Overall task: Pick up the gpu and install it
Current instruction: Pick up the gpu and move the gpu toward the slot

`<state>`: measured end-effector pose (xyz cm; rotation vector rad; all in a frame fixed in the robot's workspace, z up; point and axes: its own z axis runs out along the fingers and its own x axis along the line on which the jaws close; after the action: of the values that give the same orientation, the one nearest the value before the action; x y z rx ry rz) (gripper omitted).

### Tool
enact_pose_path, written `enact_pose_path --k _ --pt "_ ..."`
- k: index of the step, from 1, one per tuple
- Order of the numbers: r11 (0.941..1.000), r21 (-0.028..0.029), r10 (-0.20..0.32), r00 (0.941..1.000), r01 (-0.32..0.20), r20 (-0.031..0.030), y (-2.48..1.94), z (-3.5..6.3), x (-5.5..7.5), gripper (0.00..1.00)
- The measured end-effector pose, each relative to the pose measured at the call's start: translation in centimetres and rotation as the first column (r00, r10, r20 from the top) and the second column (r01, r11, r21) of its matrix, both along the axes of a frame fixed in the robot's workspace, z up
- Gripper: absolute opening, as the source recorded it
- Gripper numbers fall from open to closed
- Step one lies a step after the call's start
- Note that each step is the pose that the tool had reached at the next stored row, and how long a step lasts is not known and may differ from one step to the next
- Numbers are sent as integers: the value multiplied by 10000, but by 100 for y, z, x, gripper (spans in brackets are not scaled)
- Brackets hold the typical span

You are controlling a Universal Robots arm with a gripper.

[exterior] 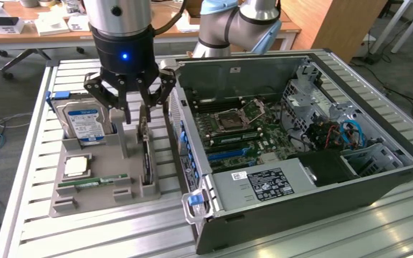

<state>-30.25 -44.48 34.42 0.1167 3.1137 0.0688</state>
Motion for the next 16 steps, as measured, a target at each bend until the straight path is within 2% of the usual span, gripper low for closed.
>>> enact_pose_path --k 16 --pt "10000 1 1 10000 -1 1 0 -9 17 41"
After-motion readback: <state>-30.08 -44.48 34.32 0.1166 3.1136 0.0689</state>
